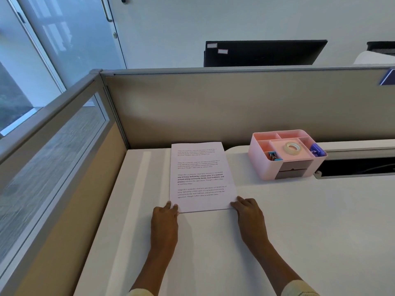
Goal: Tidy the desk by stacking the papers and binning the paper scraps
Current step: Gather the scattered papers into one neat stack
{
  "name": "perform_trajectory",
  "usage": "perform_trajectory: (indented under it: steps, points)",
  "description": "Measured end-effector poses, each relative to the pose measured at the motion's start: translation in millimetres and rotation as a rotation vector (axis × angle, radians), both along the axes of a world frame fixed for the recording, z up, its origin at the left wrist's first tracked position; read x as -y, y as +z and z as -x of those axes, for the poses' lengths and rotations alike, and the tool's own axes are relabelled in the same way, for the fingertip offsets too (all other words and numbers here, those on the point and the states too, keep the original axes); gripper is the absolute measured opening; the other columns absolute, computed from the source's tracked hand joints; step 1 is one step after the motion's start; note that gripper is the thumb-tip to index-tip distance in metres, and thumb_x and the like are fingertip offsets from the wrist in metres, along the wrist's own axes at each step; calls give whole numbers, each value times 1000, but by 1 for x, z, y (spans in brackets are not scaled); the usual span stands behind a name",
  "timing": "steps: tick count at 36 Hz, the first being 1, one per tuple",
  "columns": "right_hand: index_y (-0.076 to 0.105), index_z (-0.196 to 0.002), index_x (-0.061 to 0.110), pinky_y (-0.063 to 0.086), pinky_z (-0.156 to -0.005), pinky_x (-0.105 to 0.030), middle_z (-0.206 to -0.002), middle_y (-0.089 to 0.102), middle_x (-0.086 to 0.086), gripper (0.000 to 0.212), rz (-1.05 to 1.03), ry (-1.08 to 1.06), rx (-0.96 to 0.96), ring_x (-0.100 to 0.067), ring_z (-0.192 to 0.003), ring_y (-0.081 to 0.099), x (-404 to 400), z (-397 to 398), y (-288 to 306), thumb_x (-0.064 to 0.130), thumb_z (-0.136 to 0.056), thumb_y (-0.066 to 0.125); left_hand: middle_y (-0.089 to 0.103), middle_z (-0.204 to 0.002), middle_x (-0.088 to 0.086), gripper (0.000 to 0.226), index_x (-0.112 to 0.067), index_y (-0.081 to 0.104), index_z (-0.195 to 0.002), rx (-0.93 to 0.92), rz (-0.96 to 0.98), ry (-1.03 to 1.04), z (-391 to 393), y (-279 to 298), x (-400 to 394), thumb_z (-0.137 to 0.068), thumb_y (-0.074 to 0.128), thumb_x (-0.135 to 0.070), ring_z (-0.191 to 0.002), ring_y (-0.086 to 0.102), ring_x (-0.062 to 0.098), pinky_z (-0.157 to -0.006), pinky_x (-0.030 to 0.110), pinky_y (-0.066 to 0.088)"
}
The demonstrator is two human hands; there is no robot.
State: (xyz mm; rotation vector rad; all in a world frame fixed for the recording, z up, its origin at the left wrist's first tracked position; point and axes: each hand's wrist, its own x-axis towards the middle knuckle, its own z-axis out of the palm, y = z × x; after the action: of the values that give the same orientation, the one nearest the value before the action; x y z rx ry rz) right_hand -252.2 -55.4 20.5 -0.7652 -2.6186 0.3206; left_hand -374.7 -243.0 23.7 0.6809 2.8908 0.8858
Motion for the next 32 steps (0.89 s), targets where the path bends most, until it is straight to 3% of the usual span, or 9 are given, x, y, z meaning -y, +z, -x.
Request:
perform_trajectory:
  steps: [2, 8, 12, 15, 16, 18, 21, 29, 32]
  points:
    - [76, -81, 9, 56, -53, -32, -87, 73, -12, 48, -19, -15, 6, -29, -78, 69, -2, 0, -5, -10, -39, 88, 59, -127, 22, 27, 1, 64, -120, -3, 2, 29, 0, 1, -1, -95, 56, -6, -110, 60, 33, -96, 37, 47]
    - [75, -87, 7, 57, -61, -35, -94, 71, -19, 57, 13, 17, -3, -34, -86, 69, -3, -4, -7, -24, -39, 76, 61, -126, 20, 30, -1, 64, -121, -70, 14, 10, -1, 0, -1, -91, 60, -2, -113, 57, 36, -93, 41, 50]
    - [71, -106, 5, 54, -82, -40, -114, 66, -21, 55, 162, 53, -31, -36, -106, 63, -7, -8, -8, -25, -60, 64, 36, -152, 11, 43, -9, 44, -142, -73, 85, -24, -11, 2, 2, -99, 47, -12, -139, 33, 29, -111, 34, 32]
    - [55, -131, 9, 43, -101, -40, -140, 48, -17, 51, 241, 96, -34, -33, -126, 48, -6, -17, -2, -9, -83, 55, 15, -159, 9, 50, -14, 30, -149, -32, 111, -42, -21, 6, 7, -101, 44, -17, -145, 21, 28, -113, 33, 27]
    - [50, -135, 12, 39, -105, -39, -145, 43, -14, 51, 270, 102, -32, -31, -130, 44, -4, -21, 0, -4, -87, 54, 18, -158, 13, 51, -11, 35, -146, -53, 122, -55, -25, 6, 9, -98, 51, -15, -143, 26, 32, -110, 37, 33]
    - [46, -138, 17, 37, -108, -37, -150, 36, -8, 51, 309, 103, -23, -27, -134, 41, 0, -28, 5, 3, -90, 54, 42, -144, 24, 54, -4, 58, -128, -110, 121, -95, -31, 6, 12, -78, 77, -9, -124, 50, 42, -91, 48, 50]
    - [48, -136, 18, 37, -108, -35, -150, 35, -5, 48, 327, 115, -33, -24, -135, 40, 8, -39, 13, 8, -90, 57, 62, -118, 27, 61, -4, 72, -103, -203, 222, -133, -38, 14, 17, -46, 95, -11, -94, 67, 41, -67, 49, 56]
    - [50, -135, 21, 38, -106, -33, -149, 37, -4, 47, 269, 138, -23, -22, -135, 38, 14, -77, 37, 15, -90, 60, 54, -130, 26, 47, -5, 70, -109, -250, 135, -154, -62, 47, 21, -66, 86, -11, -114, 57, 43, -83, 57, 50]
    - [53, -133, 20, 38, -104, -32, -147, 38, -3, 44, 251, 133, -19, -21, -134, 39, 12, -94, 47, 16, -90, 61, 54, -129, 25, 46, -5, 70, -108, -276, 117, -180, -74, 54, 21, -66, 87, -13, -111, 59, 43, -81, 58, 50]
